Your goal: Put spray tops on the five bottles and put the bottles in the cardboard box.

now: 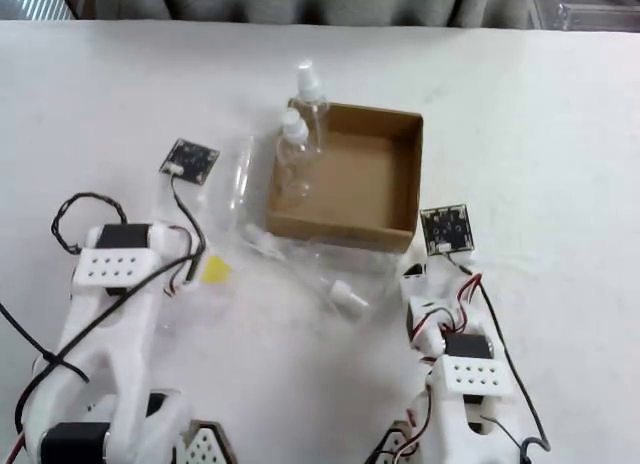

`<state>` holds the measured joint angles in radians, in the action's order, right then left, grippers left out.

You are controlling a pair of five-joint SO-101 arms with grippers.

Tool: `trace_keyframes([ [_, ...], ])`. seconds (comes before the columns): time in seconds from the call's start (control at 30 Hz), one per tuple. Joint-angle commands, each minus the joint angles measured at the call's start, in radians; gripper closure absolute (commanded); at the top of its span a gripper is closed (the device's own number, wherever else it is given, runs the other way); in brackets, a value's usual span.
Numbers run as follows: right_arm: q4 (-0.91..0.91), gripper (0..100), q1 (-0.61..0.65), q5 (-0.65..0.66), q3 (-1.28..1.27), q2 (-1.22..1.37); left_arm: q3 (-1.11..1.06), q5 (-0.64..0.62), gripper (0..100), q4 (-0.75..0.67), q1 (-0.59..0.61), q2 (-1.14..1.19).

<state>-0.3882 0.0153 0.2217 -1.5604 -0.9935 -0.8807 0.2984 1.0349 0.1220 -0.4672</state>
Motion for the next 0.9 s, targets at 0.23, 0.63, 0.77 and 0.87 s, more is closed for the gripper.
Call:
trace_keyframes([
  [0.23, 0.019, 98.1, 0.001, 0.009, -0.006, -0.015, 0.318, 0.106, 70, 0.077, 0.128, 0.265],
  [0.63, 0.021, 98.1, 0.002, 0.011, -0.006, -0.016, 0.459, 0.331, 70, 0.232, 0.203, 0.325],
  [0.77, 0.021, 98.1, 0.002, 0.011, -0.006, -0.016, 0.408, 0.399, 70, 0.173, 0.203, 0.325],
  [0.87, 0.021, 98.1, 0.002, 0.011, -0.006, -0.016, 0.367, 0.404, 70, 0.138, 0.197, 0.325],
])
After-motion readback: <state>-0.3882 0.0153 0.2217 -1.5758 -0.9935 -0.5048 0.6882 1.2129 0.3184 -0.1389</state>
